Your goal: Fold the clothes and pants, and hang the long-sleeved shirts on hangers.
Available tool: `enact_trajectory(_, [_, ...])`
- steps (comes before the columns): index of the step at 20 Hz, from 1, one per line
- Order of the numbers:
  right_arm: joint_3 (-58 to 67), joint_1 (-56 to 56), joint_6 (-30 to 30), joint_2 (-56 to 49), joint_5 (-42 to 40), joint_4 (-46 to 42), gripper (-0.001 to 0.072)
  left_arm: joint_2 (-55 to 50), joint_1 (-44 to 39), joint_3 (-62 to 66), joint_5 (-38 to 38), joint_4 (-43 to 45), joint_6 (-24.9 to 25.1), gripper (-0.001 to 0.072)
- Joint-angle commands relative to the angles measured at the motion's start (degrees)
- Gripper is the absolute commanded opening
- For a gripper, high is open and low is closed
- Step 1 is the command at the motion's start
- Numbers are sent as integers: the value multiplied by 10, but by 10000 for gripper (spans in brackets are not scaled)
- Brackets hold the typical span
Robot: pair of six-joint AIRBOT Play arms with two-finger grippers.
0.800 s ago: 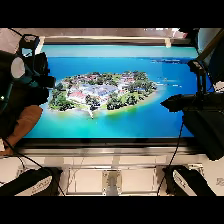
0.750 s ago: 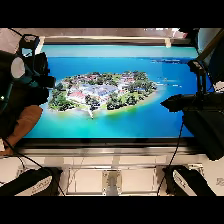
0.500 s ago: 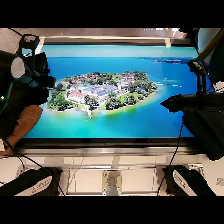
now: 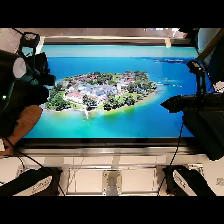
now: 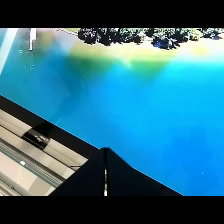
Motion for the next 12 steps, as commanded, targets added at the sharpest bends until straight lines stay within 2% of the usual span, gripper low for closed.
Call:
enact_trajectory(1, [0,1,-1,0,-1,0,31,-13,2,0,54,68,19,25])
enact_trajectory(3, [0,1,-1,0,-8,0,31,-23,15,0,84,101,31,55])
enact_trajectory(4, [0,1,-1,0,-14,-1,31,-29,32,0,87,121,23,306])
enact_trajectory(5, [0,1,-1,0,-21,-1,31,-34,56,0,82,135,10,508])
enact_trajectory(9, [0,1,-2,0,-40,-5,31,-36,233,0,46,127,-58,524])
enact_trajectory(12, [0,1,-2,0,-47,-9,31,-31,404,-19,32,16,-69,524])
